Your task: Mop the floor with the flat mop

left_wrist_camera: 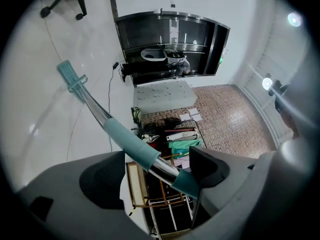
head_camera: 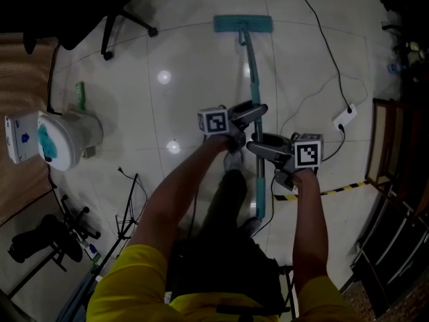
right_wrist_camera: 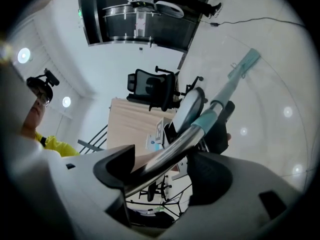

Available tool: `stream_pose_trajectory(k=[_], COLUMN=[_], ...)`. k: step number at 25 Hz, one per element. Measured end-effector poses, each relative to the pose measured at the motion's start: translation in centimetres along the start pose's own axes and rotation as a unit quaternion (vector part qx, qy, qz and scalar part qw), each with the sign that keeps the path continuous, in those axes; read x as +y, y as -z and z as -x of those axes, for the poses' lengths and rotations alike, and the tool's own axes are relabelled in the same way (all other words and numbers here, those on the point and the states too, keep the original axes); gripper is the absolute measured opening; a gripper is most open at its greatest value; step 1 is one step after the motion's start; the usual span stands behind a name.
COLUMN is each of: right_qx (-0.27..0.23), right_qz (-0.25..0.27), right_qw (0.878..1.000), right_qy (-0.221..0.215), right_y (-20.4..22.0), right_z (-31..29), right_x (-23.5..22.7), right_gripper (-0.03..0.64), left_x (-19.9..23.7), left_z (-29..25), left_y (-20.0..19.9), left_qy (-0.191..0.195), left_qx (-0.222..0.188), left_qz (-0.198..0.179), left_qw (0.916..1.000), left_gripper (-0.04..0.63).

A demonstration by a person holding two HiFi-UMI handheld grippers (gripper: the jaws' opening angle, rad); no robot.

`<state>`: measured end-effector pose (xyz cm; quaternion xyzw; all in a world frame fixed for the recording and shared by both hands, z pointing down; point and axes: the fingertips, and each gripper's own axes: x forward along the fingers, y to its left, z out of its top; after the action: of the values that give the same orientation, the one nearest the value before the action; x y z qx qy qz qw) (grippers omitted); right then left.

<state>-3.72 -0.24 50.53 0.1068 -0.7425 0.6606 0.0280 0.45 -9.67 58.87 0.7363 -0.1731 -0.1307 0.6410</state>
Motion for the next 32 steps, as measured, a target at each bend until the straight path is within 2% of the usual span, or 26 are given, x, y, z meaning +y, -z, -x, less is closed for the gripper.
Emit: stream_pose_trajectory(k=[5, 10, 16, 19, 22, 27, 30, 32], right_qx=[0.035, 0.049, 0.081, 0.102, 0.125, 0.134, 0.162, 0.162], right_qz=[0.031, 0.033, 0.013, -0.001, -0.01, -0.017, 0.0, 0.01], right_qw=[0.999, 0.998, 0.997, 0.995, 0.992, 0.991, 0.987, 0.987], right_qy=[-0.012, -0.018, -0.013, -0.013, -0.016, -0.017, 0.002, 0.006], right_y=[6.5, 15.4, 26.5, 31.4, 35.8, 38.7, 40.4, 40.7], right_z=[1.0, 4.2, 8.6, 10.5, 12.4, 13.9, 14.3, 14.6], right_x=[4.5, 9.5, 16.1, 19.6, 22.1, 25.5, 26.9, 27.7], right_gripper=[0.341, 0.342, 0.345, 0.347, 0.347, 0.348, 0.35, 0.35], left_x=[-4.8, -10.5, -16.4, -20.3, -22.2, -25.7, -27.7, -28.6], left_z=[2.6, 5.6, 9.8, 11.3, 12.9, 14.8, 15.6, 15.9], left_y=[5.0, 13.5, 25.6, 31.1, 35.3, 37.9, 39.0, 39.0], left_qy=[0.004, -0.01, -0.046, -0.039, -0.051, -0.051, -0.037, -0.039], left_qx=[0.009, -0.003, -0.01, -0.012, 0.006, 0.005, 0.024, 0.034], left_qz=[-0.028, -0.019, 0.038, 0.089, 0.04, 0.05, 0.038, 0.031], left_qw=[0.9996, 0.9998, 0.9981, 0.9952, 0.9979, 0.9975, 0.9983, 0.9982], left_gripper=[0.385, 0.385, 0.385, 0.385, 0.385, 0.385, 0.385, 0.384])
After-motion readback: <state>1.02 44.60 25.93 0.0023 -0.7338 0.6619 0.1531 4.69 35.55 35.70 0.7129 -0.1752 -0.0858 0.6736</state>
